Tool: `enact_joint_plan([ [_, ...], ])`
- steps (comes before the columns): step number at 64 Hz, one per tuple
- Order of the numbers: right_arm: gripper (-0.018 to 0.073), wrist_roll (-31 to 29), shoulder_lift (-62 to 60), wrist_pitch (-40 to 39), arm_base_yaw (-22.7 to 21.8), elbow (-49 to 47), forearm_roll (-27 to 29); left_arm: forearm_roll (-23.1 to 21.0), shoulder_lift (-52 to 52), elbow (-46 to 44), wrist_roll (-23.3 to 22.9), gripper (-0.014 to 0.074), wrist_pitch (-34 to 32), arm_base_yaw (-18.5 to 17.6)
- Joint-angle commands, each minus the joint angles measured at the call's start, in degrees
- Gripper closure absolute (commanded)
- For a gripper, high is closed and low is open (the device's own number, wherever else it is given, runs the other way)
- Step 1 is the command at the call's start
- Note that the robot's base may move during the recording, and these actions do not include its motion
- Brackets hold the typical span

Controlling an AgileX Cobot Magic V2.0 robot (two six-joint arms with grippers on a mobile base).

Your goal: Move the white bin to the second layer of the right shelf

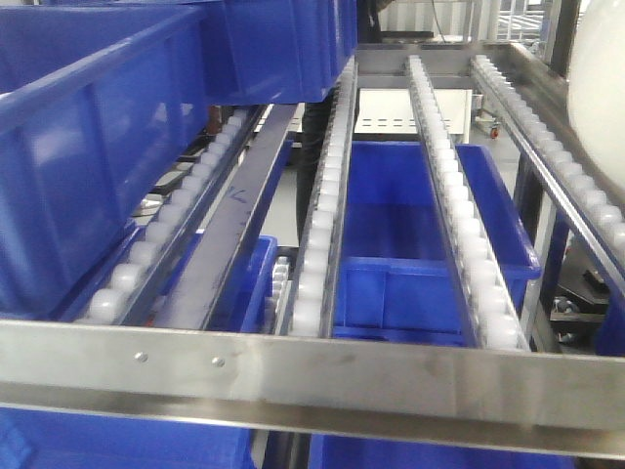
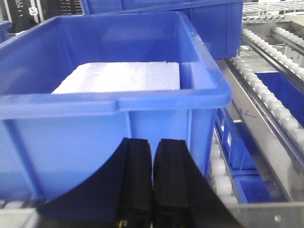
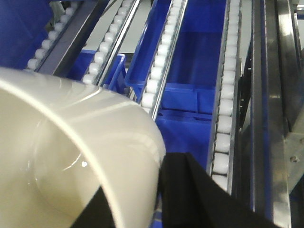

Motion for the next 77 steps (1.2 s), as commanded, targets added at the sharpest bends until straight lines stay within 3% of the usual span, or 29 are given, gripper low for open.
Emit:
enact_joint_plan([
  [1, 0.0526, -0.1, 0.7, -5.7, -0.4, -1.8, -0.2, -0.3, -0.8, 2.1, -0.2, 0.0512, -4.8, -0.2],
  [77, 0.0526, -0.1, 0.7, -5.7, -0.4, -1.8, -0.2, -0.3, -0.8, 2.1, -0.2, 0.0512, -4.8, -0.2],
])
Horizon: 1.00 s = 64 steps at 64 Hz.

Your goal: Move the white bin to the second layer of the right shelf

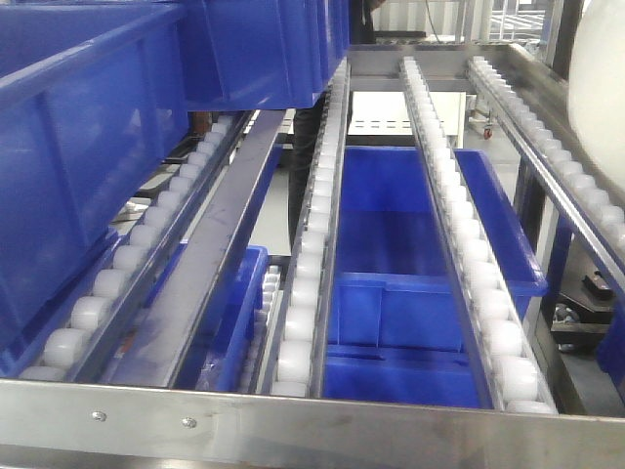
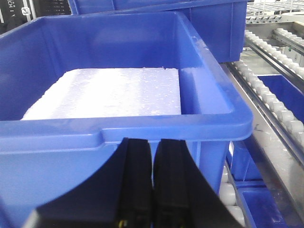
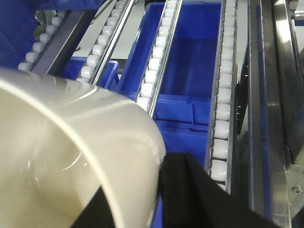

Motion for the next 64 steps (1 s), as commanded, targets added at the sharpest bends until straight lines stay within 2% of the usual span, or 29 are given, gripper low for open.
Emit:
enact_joint_plan([
  [1, 0.0526, -0.1, 0.7, -5.7, -0.4, -1.8, -0.2, -0.3, -0.8, 2.1, -0.2, 0.0512, -4.8, -0.2],
  [64, 0.0526, -0.1, 0.7, -5.7, -0.4, -1.8, -0.2, -0.3, -0.8, 2.1, -0.2, 0.0512, -4.8, -0.2],
])
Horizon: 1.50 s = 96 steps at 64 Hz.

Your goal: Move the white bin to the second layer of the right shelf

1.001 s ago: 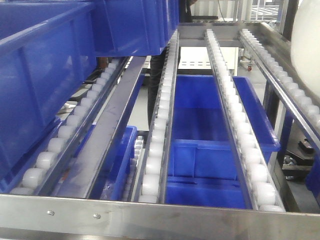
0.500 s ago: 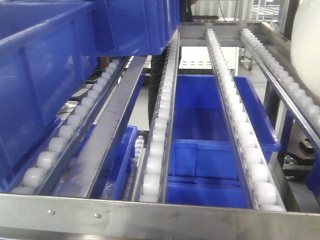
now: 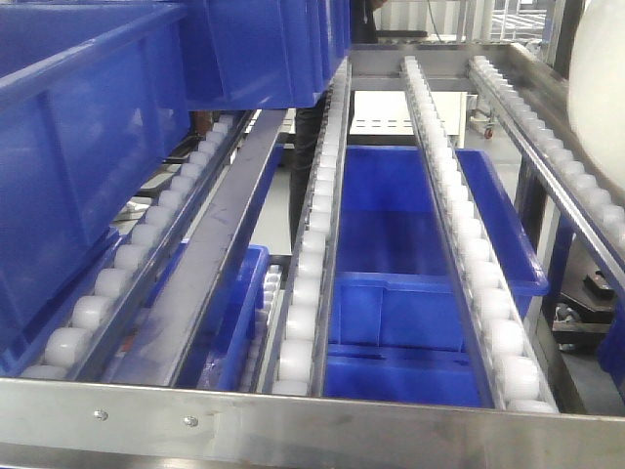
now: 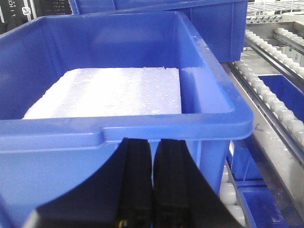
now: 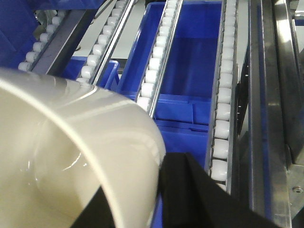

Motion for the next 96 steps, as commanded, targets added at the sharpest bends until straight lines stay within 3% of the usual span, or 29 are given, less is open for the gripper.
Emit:
enact_joint_plan([
  [1, 0.0526, -0.1, 0.7, -5.7, -0.4, -1.8, -0.2, -0.3, -0.8, 2.1, -0.2, 0.0512, -4.8, -0.2],
  [60, 0.0526, -0.1, 0.7, -7.3, -0.4, -1.8, -0.2, -0.3, -0.8, 2.1, -0.2, 0.0512, -4.8, -0.2],
  [79, 0.0526, -0.1, 6.9, -11.9, -0.4, -1.8, -0.2, -0.3, -0.8, 2.1, -0.2, 0.0512, -4.8, -0.2],
  [96, 0.0526, -0.1, 18.9, -20.4, -0.4, -3.3, 5.0, -0.3, -0.8, 2.1, -0.2, 0.0512, -4.8, -0.2],
])
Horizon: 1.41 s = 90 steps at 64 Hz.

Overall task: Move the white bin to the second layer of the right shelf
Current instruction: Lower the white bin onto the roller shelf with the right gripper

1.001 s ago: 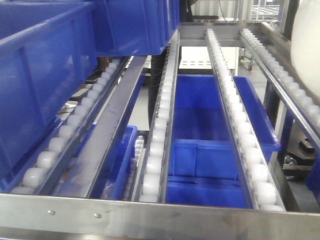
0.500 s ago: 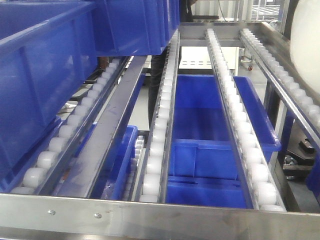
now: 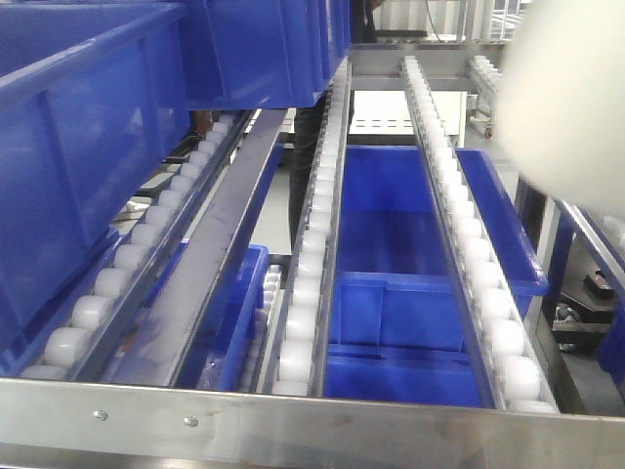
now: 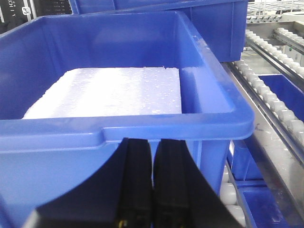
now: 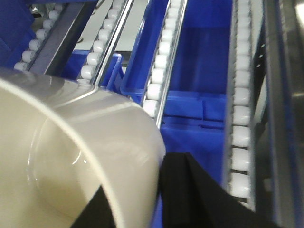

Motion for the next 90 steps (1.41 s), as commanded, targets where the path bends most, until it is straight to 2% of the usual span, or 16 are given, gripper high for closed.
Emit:
enact_joint_plan([
  [1, 0.0526, -0.1, 4.3, -9.0, -0.4, -3.4, 2.0, -0.3, -0.8, 2.1, -0.2, 0.0512, -4.8, -0.2],
  [30, 0.0526, -0.2, 34.2, -7.6, 4.1, -20.2, 2.2, -0.3, -0.8, 2.1, -0.2, 0.0512, -4.8, -0.2],
  [51, 0.0526, -0.2, 48.5, -5.5, 6.1, -28.5, 2.2, -0.3, -0.8, 2.1, -0.2, 0.0512, -4.8, -0.2],
  [90, 0.0526, -0.2, 54.1, -4.2, 6.1, -28.5, 2.2, -0.3, -0.8, 2.1, -0.2, 0.0512, -4.8, -0.2],
])
